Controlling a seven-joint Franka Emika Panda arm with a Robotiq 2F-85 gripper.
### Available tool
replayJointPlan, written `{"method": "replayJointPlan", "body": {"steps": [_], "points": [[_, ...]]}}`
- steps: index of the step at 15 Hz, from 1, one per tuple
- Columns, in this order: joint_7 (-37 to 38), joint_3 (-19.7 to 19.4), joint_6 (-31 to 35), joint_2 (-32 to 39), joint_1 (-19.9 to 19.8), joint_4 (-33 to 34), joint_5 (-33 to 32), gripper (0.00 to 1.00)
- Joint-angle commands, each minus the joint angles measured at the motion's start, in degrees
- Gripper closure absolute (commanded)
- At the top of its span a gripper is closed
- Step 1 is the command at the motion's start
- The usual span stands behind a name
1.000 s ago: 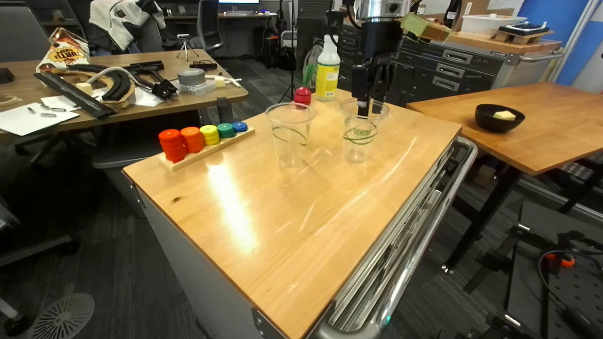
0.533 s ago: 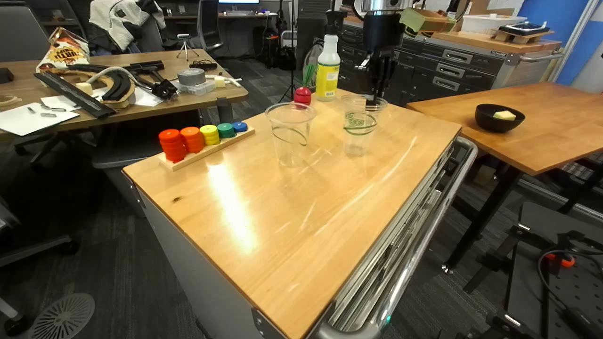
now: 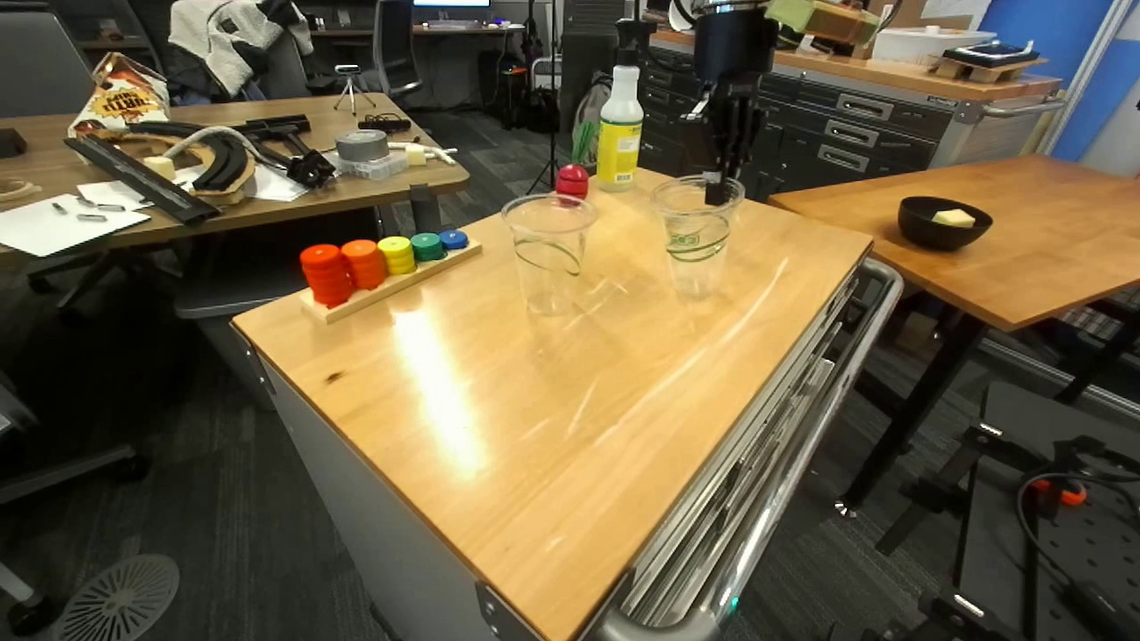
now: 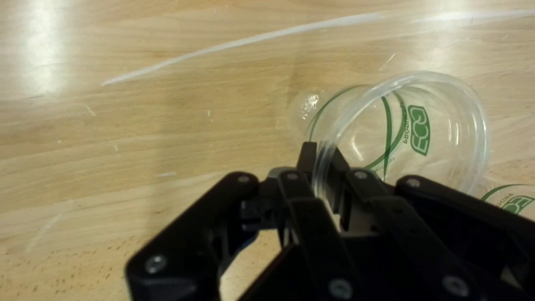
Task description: Pack the cups in the tower form
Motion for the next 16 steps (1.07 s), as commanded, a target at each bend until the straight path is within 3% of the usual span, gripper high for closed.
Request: {"method": "replayJointPlan", "body": {"steps": [1,4,8,16], "points": [[2.0,-0.1,-7.5,-0.8,-0.6,6.6,2.8,0.92],[3.0,0.0,-11.9,0.3,-1.2,14.7,7.3,0.91],[5.4,0.7,-12.6,2.3,-0.7,22.9,12.4,0.92],[7.1,3.5,-11.8,6.2,1.9,26.5,14.2,0.92]]}}
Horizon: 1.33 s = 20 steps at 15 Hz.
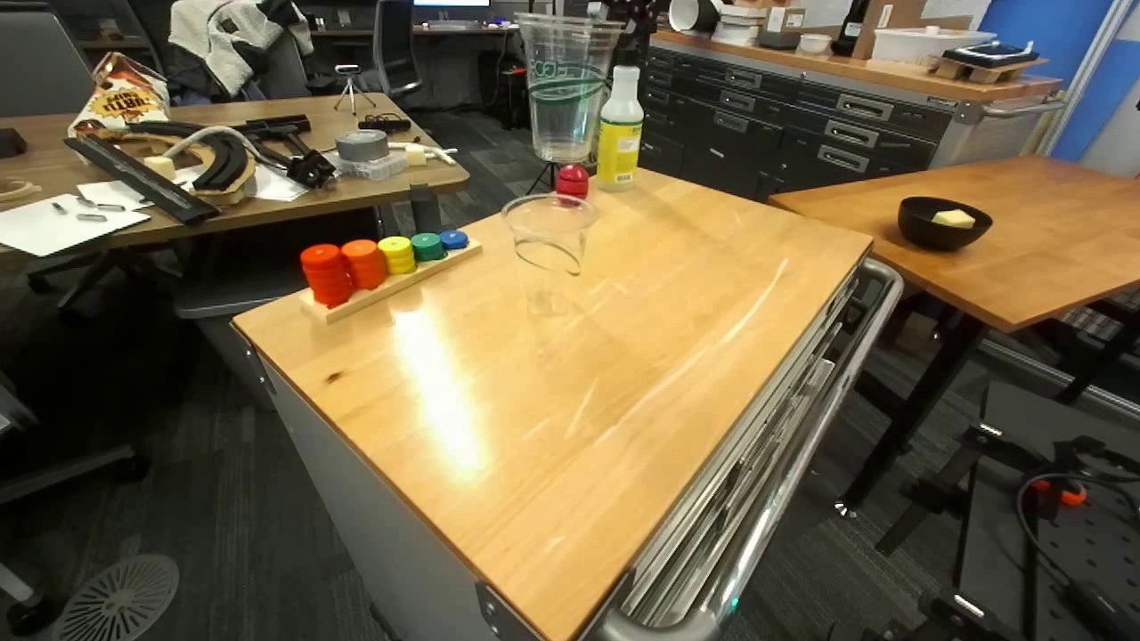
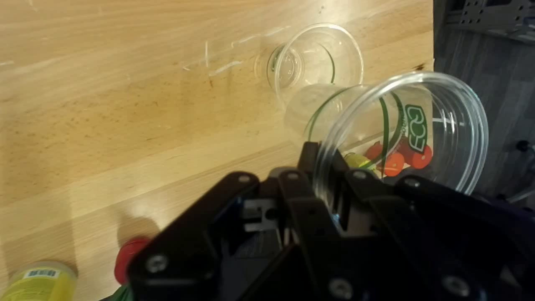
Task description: Pack the cups in the tower form
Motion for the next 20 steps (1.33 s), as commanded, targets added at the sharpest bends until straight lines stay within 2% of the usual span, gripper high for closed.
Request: {"method": "replayJointPlan", "body": {"steps": [1,20], "points": [[1.2,0.8,-0.8,2.3,1.1,2.9,0.4,0.92],[0.3,0.8,-4.5,3.9,2.2,0.5,-1.7,0.93]]}}
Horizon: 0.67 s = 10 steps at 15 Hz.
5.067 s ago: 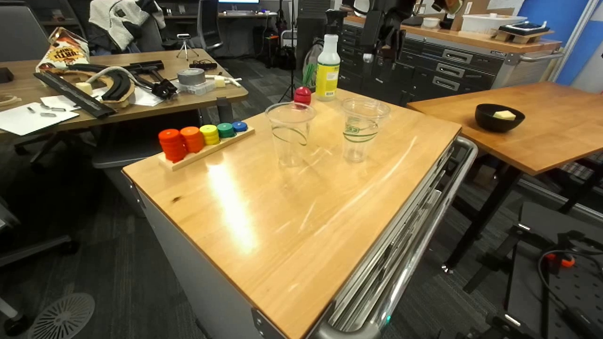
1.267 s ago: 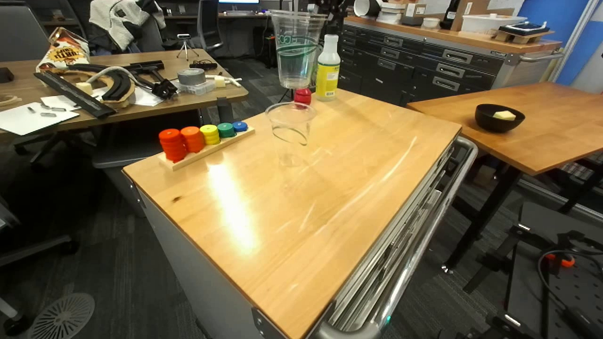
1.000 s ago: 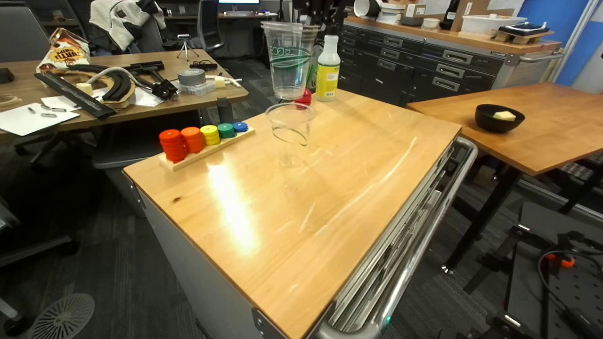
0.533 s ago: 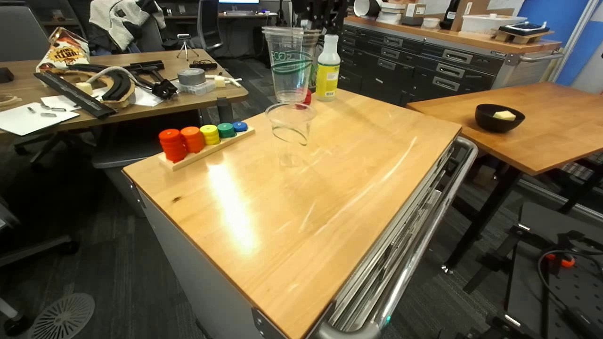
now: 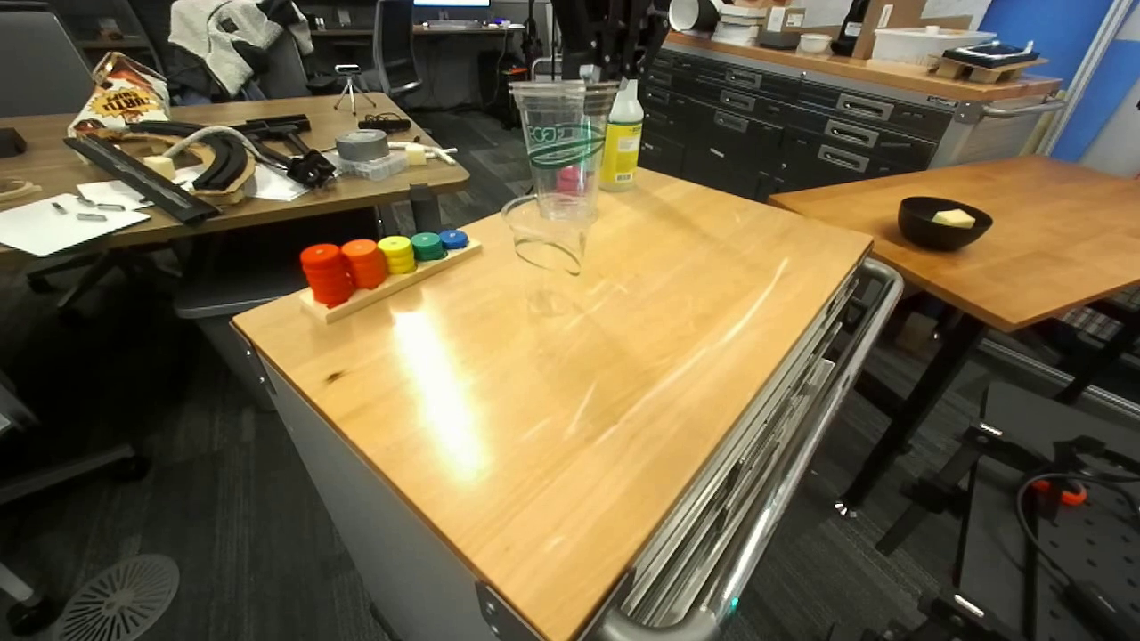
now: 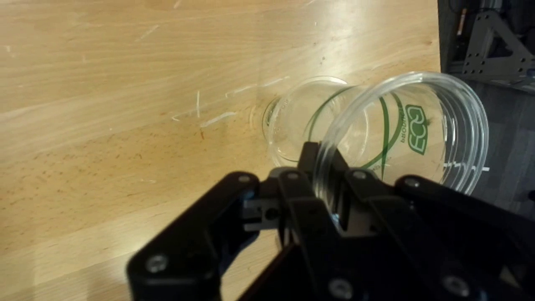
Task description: Pack the cups in the tower form
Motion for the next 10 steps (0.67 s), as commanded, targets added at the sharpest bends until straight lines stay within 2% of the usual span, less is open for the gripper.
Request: {"method": "replayJointPlan", "body": {"steps": [1,10], "points": [[-0.3,0.4,-0.6,1.0,0.5,0.5,-1.2,0.93],[-5.4,1.3,7.5,3.7,2.1,-0.9,-4.7,0.93]]}}
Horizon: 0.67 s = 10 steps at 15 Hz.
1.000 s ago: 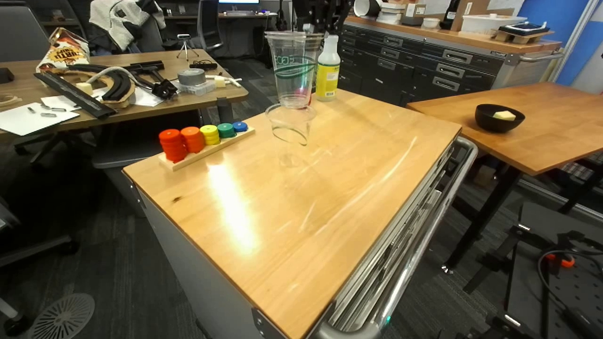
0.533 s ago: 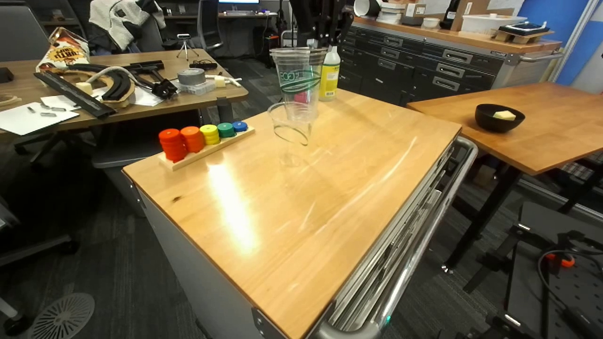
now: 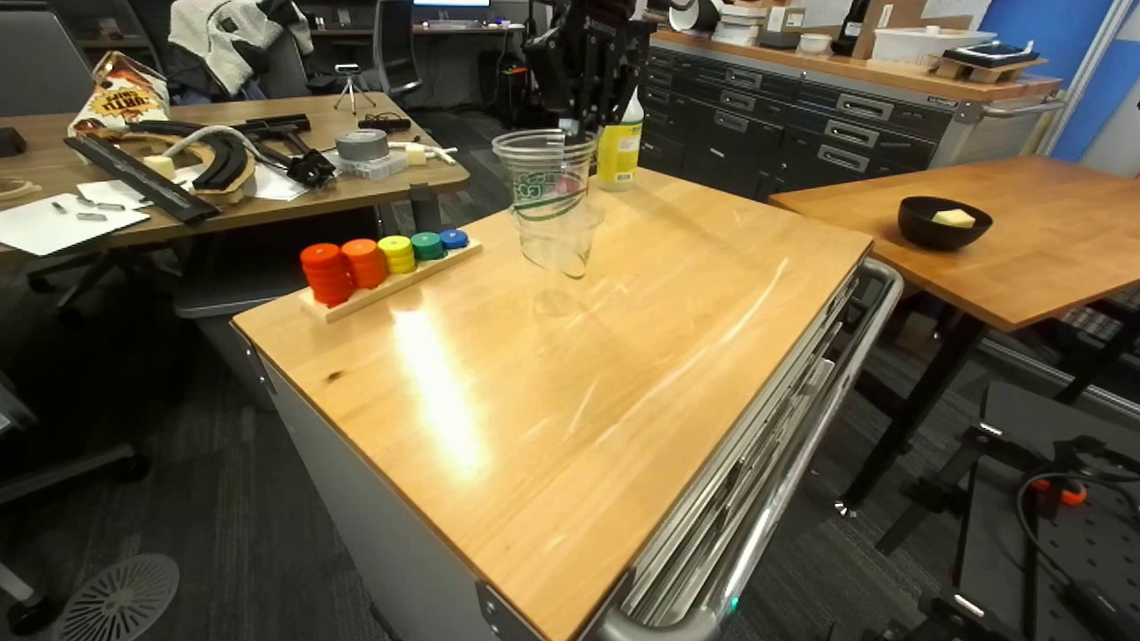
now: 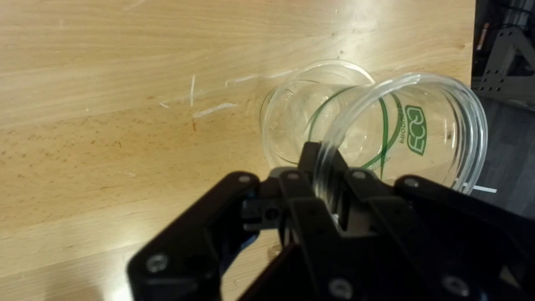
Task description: Pack the cups in the tower form
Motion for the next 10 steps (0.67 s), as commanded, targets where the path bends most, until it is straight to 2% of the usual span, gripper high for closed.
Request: {"method": "replayJointPlan", "body": {"steps": [1,3,5,8,10], "points": [[-3.7,0.6,3.6,-0.4,0.6,-1.3,-3.5,0.92],[-5.8,0.8,4.6,-0.7,0.6,-2.1,-5.3,0.67],[-7.7,1.0,5.0,-1.1,0.4,-2.7,-6.4,0.57],[-9.8,1.3,5.3,-1.8,0.0,-3.2,-6.2,0.32],[-10.4,1.3,4.6,-2.5,-0.4,-3.2,-5.6,0.19]]}}
